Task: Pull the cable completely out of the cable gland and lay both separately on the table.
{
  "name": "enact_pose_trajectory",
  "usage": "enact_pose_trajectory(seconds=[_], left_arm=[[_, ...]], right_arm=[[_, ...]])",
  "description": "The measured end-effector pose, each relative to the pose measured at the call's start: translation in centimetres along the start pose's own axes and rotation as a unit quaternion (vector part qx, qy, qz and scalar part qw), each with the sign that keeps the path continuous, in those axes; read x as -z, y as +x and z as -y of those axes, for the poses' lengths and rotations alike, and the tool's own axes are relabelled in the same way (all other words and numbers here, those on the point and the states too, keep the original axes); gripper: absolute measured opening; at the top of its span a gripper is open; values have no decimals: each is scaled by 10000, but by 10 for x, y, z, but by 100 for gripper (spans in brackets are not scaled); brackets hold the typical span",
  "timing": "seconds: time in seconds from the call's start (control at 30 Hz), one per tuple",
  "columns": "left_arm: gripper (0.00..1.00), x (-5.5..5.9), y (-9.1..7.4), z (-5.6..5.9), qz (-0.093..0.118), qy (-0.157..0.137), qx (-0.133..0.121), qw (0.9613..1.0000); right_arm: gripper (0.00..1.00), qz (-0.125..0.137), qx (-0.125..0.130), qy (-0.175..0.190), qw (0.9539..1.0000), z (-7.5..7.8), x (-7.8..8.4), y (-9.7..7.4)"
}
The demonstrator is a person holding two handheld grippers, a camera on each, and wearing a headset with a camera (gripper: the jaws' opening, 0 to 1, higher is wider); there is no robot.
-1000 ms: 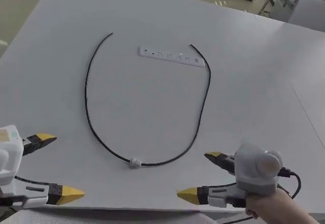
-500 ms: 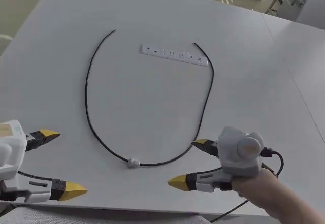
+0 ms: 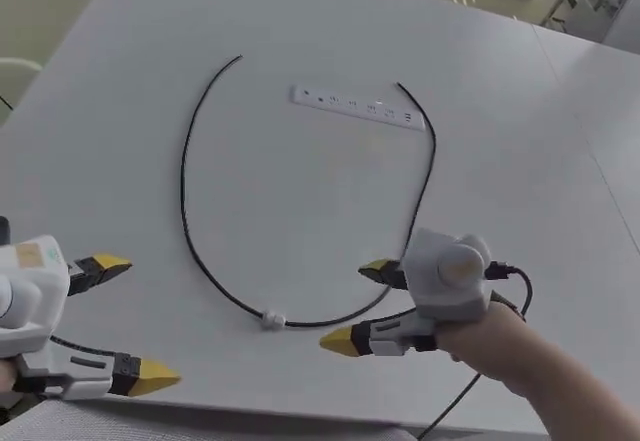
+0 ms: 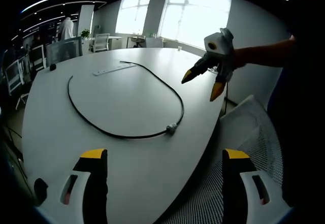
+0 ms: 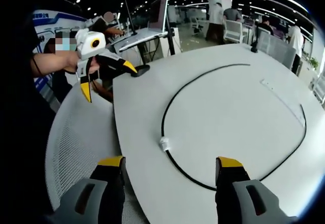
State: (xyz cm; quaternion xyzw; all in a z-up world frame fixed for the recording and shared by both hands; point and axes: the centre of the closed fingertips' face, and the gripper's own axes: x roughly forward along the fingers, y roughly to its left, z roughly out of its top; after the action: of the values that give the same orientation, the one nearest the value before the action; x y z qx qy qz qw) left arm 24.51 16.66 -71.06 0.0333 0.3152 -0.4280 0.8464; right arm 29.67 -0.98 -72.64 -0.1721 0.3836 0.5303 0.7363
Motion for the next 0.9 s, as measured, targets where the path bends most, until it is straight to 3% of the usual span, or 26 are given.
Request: enact_pose_trajectory(seconds=[0.47, 0.9], left_arm=[[93, -3, 1, 6, -5, 58, 59, 10000], [93, 4, -7, 6, -32, -13, -28, 10000]], right_arm=[[61, -428, -275, -267, 9983, -2, 0, 26], [56, -866, -518, -577, 9932, -5, 10, 54]])
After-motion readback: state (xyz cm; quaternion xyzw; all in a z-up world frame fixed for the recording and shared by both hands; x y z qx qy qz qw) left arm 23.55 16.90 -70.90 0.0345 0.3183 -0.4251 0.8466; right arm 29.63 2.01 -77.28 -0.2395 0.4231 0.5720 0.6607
